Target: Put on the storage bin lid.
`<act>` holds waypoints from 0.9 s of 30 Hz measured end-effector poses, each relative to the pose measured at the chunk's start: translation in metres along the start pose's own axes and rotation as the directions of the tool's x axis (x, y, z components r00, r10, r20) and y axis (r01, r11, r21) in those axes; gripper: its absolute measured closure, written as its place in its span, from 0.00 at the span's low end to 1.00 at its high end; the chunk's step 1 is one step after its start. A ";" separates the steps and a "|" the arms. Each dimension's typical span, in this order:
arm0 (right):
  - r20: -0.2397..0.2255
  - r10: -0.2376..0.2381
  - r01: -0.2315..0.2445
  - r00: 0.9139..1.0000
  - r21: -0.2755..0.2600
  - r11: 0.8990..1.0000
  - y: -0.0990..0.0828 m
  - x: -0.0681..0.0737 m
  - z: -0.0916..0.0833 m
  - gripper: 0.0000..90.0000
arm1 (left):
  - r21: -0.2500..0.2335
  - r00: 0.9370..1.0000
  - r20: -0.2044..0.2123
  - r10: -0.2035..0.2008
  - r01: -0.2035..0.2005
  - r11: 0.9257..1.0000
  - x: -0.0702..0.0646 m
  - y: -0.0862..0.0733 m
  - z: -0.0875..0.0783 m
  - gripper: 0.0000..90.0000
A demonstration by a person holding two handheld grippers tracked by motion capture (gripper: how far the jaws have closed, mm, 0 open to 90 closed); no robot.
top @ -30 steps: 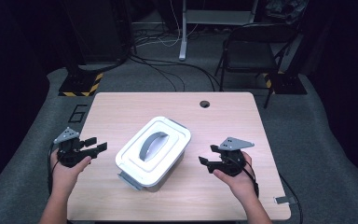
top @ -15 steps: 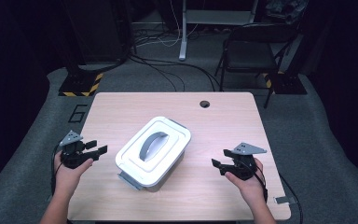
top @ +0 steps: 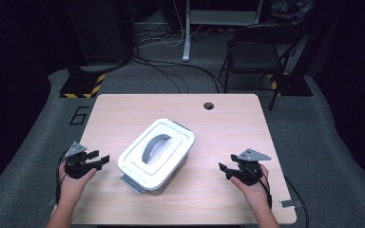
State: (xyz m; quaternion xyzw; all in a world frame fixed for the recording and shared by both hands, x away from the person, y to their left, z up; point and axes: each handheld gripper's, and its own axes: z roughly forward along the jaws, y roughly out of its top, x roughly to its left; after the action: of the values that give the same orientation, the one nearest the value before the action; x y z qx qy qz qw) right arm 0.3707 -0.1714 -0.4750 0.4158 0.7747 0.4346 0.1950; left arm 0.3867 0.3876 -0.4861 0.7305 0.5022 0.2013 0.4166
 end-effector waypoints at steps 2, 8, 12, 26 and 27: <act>0.004 -0.002 0.002 1.000 0.013 1.000 -0.003 0.000 0.004 0.41 | 0.002 1.000 -0.005 -0.010 0.010 1.000 0.003 -0.004 0.003 0.45; 0.009 0.010 -0.010 1.000 0.048 0.999 -0.011 -0.004 0.012 0.41 | 0.029 1.000 -0.013 -0.024 0.025 0.999 0.009 -0.012 0.006 0.45; 0.014 0.036 -0.037 0.999 0.054 0.998 -0.015 -0.008 0.013 0.41 | 0.033 0.999 -0.025 -0.040 0.041 0.999 0.014 -0.016 0.006 0.45; 0.073 0.093 -0.096 0.993 0.041 0.995 -0.025 -0.022 0.011 0.39 | 0.074 0.995 -0.085 -0.042 0.049 0.996 0.024 -0.025 0.015 0.41; 0.079 0.096 -0.100 0.992 0.041 0.994 -0.026 -0.023 0.010 0.39 | 0.089 0.996 -0.085 -0.035 0.042 0.995 0.025 -0.024 0.015 0.41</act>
State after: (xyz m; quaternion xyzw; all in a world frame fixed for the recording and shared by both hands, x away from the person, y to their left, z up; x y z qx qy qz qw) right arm 0.3785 -0.1917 -0.5035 0.4741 0.7547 0.4100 0.1939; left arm 0.3938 0.4074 -0.5174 0.7298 0.5419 0.2007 0.3654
